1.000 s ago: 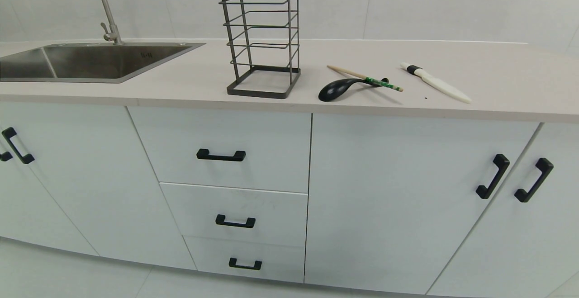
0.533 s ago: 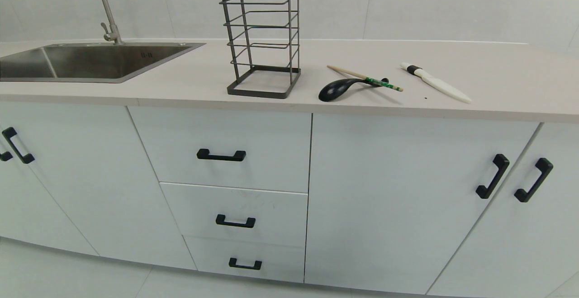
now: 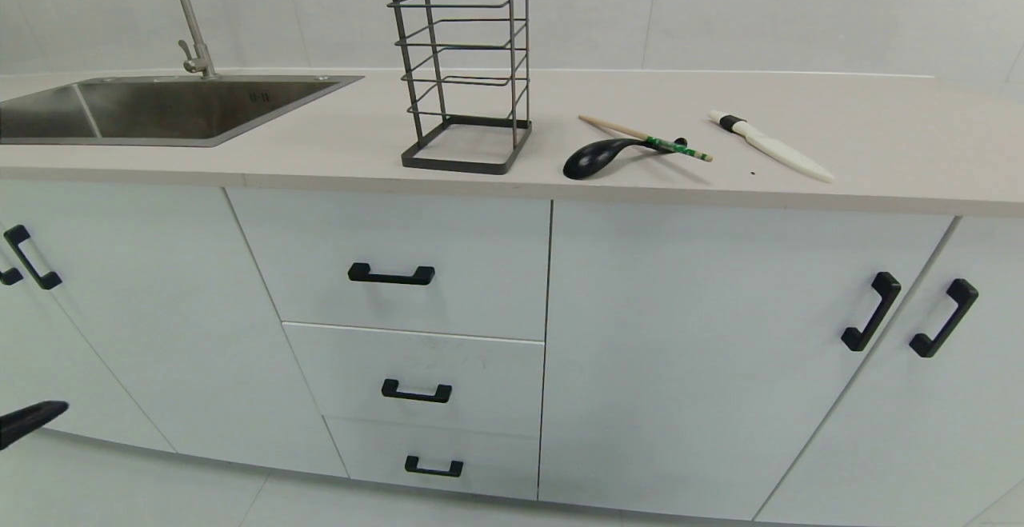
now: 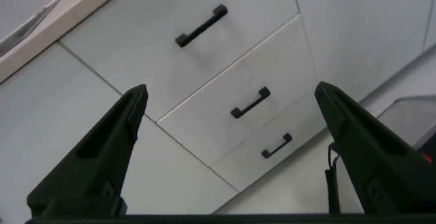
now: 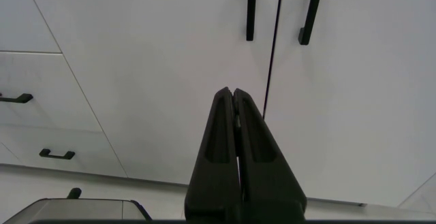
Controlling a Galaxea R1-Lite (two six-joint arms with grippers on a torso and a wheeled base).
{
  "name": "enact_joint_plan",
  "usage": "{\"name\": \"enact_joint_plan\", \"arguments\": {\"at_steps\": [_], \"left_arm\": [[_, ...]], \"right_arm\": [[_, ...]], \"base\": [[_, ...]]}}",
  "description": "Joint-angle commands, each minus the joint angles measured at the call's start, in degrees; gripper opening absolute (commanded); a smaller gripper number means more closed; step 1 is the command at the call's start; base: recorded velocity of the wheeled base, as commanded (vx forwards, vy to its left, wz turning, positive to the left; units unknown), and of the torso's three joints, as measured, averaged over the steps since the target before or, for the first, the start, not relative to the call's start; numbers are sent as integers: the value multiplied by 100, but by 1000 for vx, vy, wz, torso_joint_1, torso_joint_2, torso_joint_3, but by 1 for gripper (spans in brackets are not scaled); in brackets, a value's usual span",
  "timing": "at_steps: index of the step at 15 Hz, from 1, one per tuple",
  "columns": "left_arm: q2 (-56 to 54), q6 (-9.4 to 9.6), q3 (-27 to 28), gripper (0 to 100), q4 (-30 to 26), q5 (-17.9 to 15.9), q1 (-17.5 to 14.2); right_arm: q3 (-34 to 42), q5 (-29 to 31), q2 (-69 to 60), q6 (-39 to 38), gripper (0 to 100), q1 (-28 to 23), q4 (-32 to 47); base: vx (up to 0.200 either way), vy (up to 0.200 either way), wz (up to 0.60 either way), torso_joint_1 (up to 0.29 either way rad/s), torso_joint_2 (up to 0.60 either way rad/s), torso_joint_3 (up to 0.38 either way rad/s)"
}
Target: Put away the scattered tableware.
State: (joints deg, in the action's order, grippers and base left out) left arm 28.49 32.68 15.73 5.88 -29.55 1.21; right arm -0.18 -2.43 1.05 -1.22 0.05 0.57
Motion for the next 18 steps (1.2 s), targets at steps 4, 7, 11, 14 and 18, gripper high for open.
{"name": "enact_joint_plan", "arguments": {"at_steps": [4, 7, 11, 14, 18], "left_arm": [[1537, 1346, 9, 100, -78, 99, 925], [2539, 2339, 18, 100, -78, 591, 1497], [3831, 2779, 45, 100, 72, 1109, 2208], [4806, 3209, 18, 100, 696, 1303, 2296], [5158, 3244, 18, 100, 915, 1610, 2323]], "right_arm": [[1, -4, 9, -1, 0, 4, -5], [1, -4, 9, -1, 0, 4, -5], [1, -4, 9, -1, 0, 4, 4], [1, -4, 9, -1, 0, 4, 4], [1, -4, 9, -1, 0, 4, -5]], "base": [[0, 0, 0, 0, 0, 0], [0, 0, 0, 0, 0, 0], [0, 0, 0, 0, 0, 0], [0, 0, 0, 0, 0, 0], [0, 0, 0, 0, 0, 0]]}}
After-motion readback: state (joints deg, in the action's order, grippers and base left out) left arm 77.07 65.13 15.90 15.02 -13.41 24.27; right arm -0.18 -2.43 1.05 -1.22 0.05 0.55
